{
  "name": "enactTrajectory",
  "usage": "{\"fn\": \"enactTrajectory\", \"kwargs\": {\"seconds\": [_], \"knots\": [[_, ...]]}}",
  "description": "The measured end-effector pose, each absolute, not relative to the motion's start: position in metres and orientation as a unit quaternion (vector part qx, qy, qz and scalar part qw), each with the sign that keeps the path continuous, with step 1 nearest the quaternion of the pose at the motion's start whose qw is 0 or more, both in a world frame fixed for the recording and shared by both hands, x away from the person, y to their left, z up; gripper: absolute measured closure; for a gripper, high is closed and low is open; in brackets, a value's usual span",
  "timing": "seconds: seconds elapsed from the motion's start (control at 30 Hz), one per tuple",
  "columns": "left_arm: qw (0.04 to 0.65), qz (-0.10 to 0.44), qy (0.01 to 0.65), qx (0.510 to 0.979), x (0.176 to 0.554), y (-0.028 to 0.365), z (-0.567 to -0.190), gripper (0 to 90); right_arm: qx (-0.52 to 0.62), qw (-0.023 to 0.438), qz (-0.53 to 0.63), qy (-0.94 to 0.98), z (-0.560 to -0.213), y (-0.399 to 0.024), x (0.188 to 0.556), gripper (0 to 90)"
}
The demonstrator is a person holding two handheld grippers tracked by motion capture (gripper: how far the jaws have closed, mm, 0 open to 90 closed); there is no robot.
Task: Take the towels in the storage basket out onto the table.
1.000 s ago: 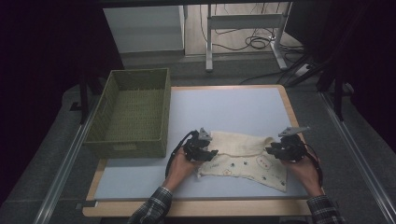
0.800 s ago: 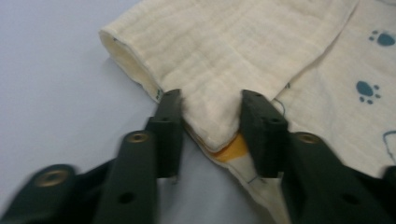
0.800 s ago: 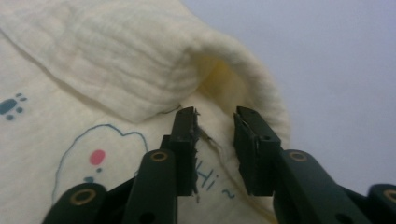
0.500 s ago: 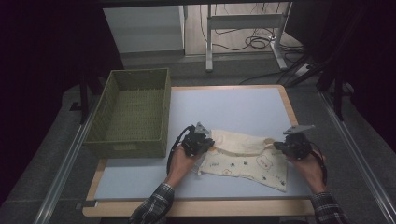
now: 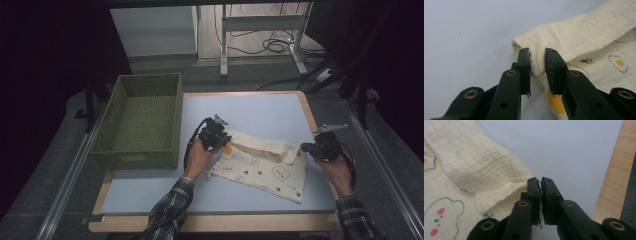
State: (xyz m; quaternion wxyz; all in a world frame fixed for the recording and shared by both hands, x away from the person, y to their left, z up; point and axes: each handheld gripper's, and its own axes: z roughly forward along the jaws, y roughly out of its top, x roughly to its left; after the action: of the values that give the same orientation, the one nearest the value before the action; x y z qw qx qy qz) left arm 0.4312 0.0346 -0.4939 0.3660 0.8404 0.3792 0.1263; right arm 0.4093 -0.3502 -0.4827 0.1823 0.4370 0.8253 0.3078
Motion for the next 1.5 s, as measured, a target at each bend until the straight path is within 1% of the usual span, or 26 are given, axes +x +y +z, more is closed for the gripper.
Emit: {"fn": "enactTrajectory", "kwargs": {"seconds": [0.1, 0.27, 0.37, 0.47, 0.6, 0.67, 0.73, 0.77, 0.8, 0.83, 1.0, 1.03, 1.1, 1.13, 1.17, 1.2, 1.23, 1.27, 1.3, 1.33, 1.43, 1.5], "knots": [[0.366, 0.119, 0.382, 0.84, 0.432, 0.038, -0.496, 79.3, 0.439, 0.177, 0.317, 0.822, -0.479, -0.352, 0.403, 77.3], [0.369, 0.114, 0.383, 0.839, 0.432, 0.038, -0.498, 80.7, 0.424, 0.168, 0.325, 0.828, -0.472, -0.351, 0.385, 76.4], [0.371, 0.114, 0.384, 0.838, 0.432, 0.036, -0.5, 81.3, 0.414, 0.145, 0.337, 0.833, -0.474, -0.345, 0.372, 74.4], [0.371, 0.113, 0.383, 0.838, 0.432, 0.035, -0.501, 81.7, 0.406, 0.135, 0.334, 0.84, -0.481, -0.335, 0.369, 72.0], [0.372, 0.112, 0.384, 0.838, 0.432, 0.035, -0.501, 81.9, 0.392, 0.133, 0.328, 0.849, -0.493, -0.32, 0.374, 65.6], [0.372, 0.11, 0.384, 0.838, 0.433, 0.036, -0.501, 82.2, 0.388, 0.138, 0.323, 0.852, -0.497, -0.316, 0.375, 65.5], [0.372, 0.108, 0.385, 0.838, 0.433, 0.036, -0.502, 82.8, 0.381, 0.15, 0.299, 0.862, -0.507, -0.309, 0.379, 72.4], [0.372, 0.107, 0.384, 0.838, 0.433, 0.036, -0.503, 83.0, 0.373, 0.166, 0.295, 0.864, -0.508, -0.308, 0.378, 78.1], [0.372, 0.107, 0.384, 0.838, 0.433, 0.036, -0.503, 83.3, 0.373, 0.166, 0.295, 0.864, -0.508, -0.308, 0.378, 78.1], [0.37, 0.106, 0.384, 0.839, 0.433, 0.036, -0.504, 83.8, 0.369, 0.173, 0.289, 0.866, -0.508, -0.307, 0.376, 84.7], [0.375, 0.108, 0.382, 0.838, 0.435, 0.036, -0.5, 84.3, 0.369, 0.167, 0.283, 0.869, -0.501, -0.31, 0.376, 86.2], [0.381, 0.111, 0.38, 0.836, 0.438, 0.036, -0.493, 84.3, 0.373, 0.165, 0.293, 0.865, -0.493, -0.313, 0.377, 86.2], [0.386, 0.119, 0.38, 0.832, 0.445, 0.036, -0.482, 84.4, 0.375, 0.172, 0.3, 0.86, -0.482, -0.317, 0.38, 86.2], [0.386, 0.119, 0.38, 0.832, 0.445, 0.036, -0.482, 84.3, 0.375, 0.172, 0.3, 0.86, -0.482, -0.317, 0.38, 86.2], [0.392, 0.134, 0.381, 0.827, 0.455, 0.034, -0.468, 84.3, 0.379, 0.188, 0.304, 0.854, -0.467, -0.321, 0.388, 86.2], [0.392, 0.134, 0.381, 0.827, 0.455, 0.034, -0.468, 84.1, 0.379, 0.188, 0.304, 0.854, -0.467, -0.321, 0.388, 86.2], [0.396, 0.14, 0.384, 0.822, 0.462, 0.033, -0.461, 82.8, 0.389, 0.203, 0.31, 0.844, -0.452, -0.324, 0.402, 85.2], [0.398, 0.145, 0.389, 0.818, 0.469, 0.031, -0.455, 82.8, 0.389, 0.203, 0.31, 0.844, -0.452, -0.324, 0.402, 85.2], [0.392, 0.165, 0.404, 0.81, 0.479, 0.028, -0.445, 67.8, 0.409, 0.223, 0.312, 0.828, -0.438, -0.329, 0.418, 78.8], [0.395, 0.169, 0.409, 0.805, 0.481, 0.028, -0.442, 61.0, 0.421, 0.225, 0.313, 0.821, -0.432, -0.331, 0.424, 74.1], [0.401, 0.179, 0.405, 0.802, 0.475, 0.03, -0.437, 51.5, 0.434, 0.223, 0.323, 0.811, -0.421, -0.336, 0.427, 72.1], [0.398, 0.179, 0.401, 0.806, 0.468, 0.033, -0.441, 50.0, 0.426, 0.217, 0.328, 0.815, -0.422, -0.337, 0.421, 71.5]]}}
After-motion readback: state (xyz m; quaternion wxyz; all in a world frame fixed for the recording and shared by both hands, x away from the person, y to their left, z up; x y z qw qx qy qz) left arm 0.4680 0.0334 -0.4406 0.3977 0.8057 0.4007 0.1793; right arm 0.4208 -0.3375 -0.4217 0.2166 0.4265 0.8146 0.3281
